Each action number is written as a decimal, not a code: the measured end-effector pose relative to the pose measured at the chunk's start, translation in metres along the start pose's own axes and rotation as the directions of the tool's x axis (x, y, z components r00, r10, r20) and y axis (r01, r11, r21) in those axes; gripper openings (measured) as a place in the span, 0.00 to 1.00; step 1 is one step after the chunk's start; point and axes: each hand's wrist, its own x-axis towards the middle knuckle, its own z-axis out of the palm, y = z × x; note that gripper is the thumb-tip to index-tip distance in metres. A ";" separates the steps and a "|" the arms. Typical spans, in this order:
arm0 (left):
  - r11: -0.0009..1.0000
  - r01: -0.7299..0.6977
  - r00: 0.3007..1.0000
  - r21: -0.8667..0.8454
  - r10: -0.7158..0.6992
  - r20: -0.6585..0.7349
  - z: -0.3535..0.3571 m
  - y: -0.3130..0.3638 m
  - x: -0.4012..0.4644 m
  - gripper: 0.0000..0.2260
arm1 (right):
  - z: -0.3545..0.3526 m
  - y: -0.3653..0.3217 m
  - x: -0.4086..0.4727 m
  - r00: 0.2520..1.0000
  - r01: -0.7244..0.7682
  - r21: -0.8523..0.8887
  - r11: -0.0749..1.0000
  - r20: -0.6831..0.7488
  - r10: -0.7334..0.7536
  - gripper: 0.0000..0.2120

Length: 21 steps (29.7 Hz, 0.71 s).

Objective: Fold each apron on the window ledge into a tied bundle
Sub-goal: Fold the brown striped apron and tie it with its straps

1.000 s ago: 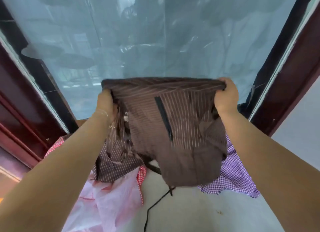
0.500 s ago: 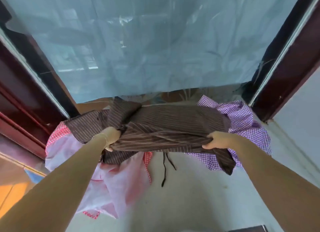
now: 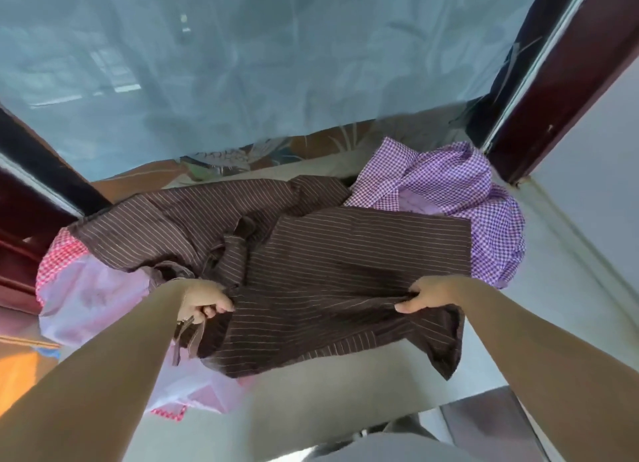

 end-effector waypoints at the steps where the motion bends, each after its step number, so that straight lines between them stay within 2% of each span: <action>1: 0.998 -0.031 0.999 -0.060 0.033 0.033 -0.003 0.005 0.003 0.09 | -0.003 0.004 0.002 1.000 -0.003 -0.004 1.000 -0.006 0.003 0.38; 3: 0.991 -0.076 0.993 -0.110 0.085 0.080 -0.006 0.018 0.005 0.15 | -0.012 0.015 0.006 0.999 -0.012 -0.019 1.000 -0.049 0.011 0.36; 4: 0.989 -0.098 0.991 -0.112 0.108 0.082 -0.006 0.027 0.004 0.14 | -0.016 0.020 0.008 0.996 -0.009 -0.010 1.000 -0.087 0.008 0.32; 5: 0.989 -0.122 0.992 -0.080 0.125 0.027 -0.007 0.038 0.005 0.14 | -0.021 0.027 0.012 0.991 0.004 0.004 1.000 -0.136 -0.003 0.28; 6: 0.988 -0.154 0.985 -0.030 0.150 -0.090 -0.007 0.053 0.010 0.13 | -0.029 0.036 0.016 0.982 0.008 0.022 1.000 -0.188 -0.004 0.23; 7: 0.980 -0.197 0.946 0.018 0.195 -0.258 -0.007 0.062 0.014 0.13 | -0.033 0.043 0.020 0.969 0.014 0.033 0.999 -0.248 -0.005 0.20; 9: 0.962 -0.274 0.789 0.013 0.232 -0.568 -0.010 0.081 0.030 0.16 | -0.045 0.053 0.024 0.936 0.023 0.058 0.998 -0.351 -0.001 0.16; 11: 0.948 -0.318 0.691 -0.027 0.212 -0.691 -0.014 0.098 0.041 0.19 | -0.053 0.060 0.029 0.896 0.037 0.075 0.997 -0.443 0.000 0.17; 13: 0.966 -0.250 0.647 0.067 0.218 -0.730 -0.016 0.113 0.051 0.18 | -0.060 0.065 0.036 0.859 0.044 0.064 0.997 -0.512 -0.005 0.15; 15: 0.968 -0.086 0.594 0.235 0.239 -0.768 -0.014 0.131 0.054 0.18 | -0.070 0.068 0.043 0.839 0.030 0.031 0.999 -0.544 -0.008 0.13; 17: 0.962 0.029 0.545 0.270 0.212 -0.811 -0.013 0.147 0.051 0.18 | -0.080 0.068 0.049 0.832 0.007 -0.004 1.000 -0.555 -0.008 0.15; 19: 0.971 0.047 0.532 0.235 0.174 -0.828 -0.016 0.161 0.051 0.19 | -0.088 0.068 0.056 0.807 -0.013 -0.048 0.999 -0.591 -0.018 0.18; 21: 0.979 -0.029 0.555 0.203 0.185 -0.811 -0.021 0.172 0.055 0.17 | -0.095 0.069 0.063 0.765 -0.033 -0.085 0.996 -0.643 -0.030 0.22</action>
